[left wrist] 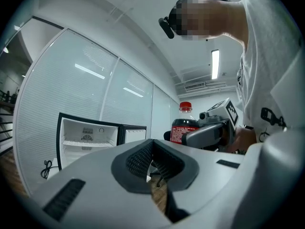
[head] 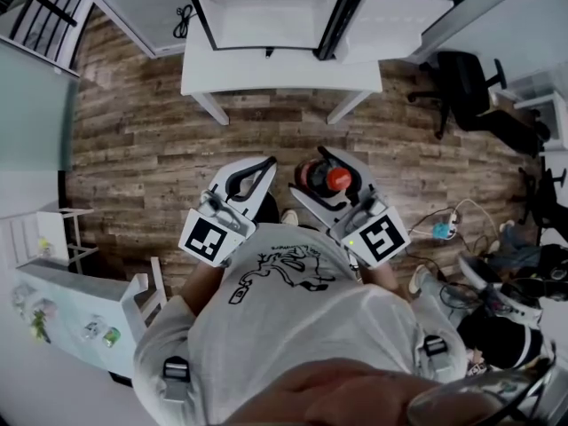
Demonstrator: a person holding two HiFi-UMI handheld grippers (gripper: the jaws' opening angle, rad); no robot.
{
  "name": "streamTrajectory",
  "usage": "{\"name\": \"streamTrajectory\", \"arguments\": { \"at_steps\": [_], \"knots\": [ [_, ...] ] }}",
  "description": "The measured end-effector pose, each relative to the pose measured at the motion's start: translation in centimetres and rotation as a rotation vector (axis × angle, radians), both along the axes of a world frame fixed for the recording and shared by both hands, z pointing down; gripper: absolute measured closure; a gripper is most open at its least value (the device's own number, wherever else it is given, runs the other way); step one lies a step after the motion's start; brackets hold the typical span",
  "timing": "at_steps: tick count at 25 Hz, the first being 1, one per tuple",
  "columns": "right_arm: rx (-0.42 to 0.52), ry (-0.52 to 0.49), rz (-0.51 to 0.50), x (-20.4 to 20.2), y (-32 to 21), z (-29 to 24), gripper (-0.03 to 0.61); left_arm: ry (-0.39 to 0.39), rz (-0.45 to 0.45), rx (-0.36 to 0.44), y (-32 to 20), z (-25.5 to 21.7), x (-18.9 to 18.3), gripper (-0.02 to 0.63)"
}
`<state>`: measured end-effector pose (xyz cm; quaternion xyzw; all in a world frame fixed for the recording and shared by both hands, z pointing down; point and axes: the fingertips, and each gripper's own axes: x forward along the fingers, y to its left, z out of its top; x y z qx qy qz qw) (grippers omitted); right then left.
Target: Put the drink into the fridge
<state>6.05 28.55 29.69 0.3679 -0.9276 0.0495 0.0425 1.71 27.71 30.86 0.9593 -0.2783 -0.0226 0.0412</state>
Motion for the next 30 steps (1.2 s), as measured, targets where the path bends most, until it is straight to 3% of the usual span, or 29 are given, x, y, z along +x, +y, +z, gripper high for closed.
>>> {"name": "streamTrajectory", "arguments": {
  "at_steps": [30],
  "knots": [
    [-0.025,0.029,0.026,-7.2,-14.6,0.3,0.258,0.012,0.046,-0.014,-14.6,0.1,-7.0,0.611]
  ]
}}
